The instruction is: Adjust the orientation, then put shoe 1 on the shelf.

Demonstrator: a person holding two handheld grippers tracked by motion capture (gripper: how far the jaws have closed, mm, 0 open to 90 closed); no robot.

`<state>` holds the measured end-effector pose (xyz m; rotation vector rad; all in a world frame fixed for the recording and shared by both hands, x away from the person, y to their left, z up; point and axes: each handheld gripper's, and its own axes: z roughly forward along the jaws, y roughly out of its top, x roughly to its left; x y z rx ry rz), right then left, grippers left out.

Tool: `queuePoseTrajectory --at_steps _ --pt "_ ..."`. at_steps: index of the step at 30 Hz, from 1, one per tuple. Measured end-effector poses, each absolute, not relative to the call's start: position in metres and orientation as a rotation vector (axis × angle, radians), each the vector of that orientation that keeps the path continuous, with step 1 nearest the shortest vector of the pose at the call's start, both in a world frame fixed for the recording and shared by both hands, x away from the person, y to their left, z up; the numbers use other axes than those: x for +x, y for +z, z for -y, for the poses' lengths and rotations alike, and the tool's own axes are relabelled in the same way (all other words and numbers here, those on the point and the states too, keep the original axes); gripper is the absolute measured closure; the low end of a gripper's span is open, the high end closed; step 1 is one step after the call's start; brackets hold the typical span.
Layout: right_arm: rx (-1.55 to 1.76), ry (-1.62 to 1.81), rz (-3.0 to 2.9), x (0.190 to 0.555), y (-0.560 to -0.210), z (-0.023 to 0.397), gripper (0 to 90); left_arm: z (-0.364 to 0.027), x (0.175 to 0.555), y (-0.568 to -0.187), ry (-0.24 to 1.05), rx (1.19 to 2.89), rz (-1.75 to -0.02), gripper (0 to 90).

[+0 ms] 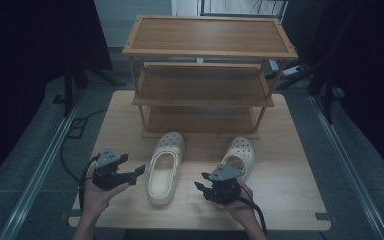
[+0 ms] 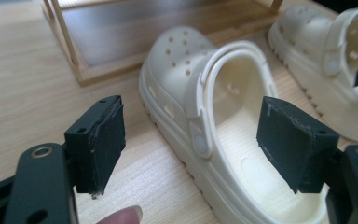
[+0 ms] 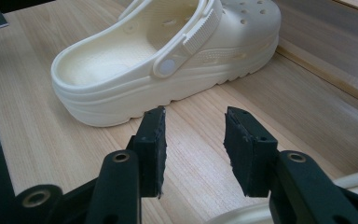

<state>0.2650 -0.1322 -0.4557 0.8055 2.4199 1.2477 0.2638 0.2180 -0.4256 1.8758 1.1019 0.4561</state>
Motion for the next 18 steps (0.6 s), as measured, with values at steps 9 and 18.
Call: queuePoseTrajectory --at_steps 9,18 --pt "0.785 1.293 -2.451 0.264 -0.452 0.149 58.0 -0.204 0.268 -0.41 0.468 1.954 -0.989 27.8" --pt "0.795 1.288 -2.446 0.264 -0.448 0.161 56.5 -0.189 0.277 -0.397 0.454 2.052 -0.848 30.1"
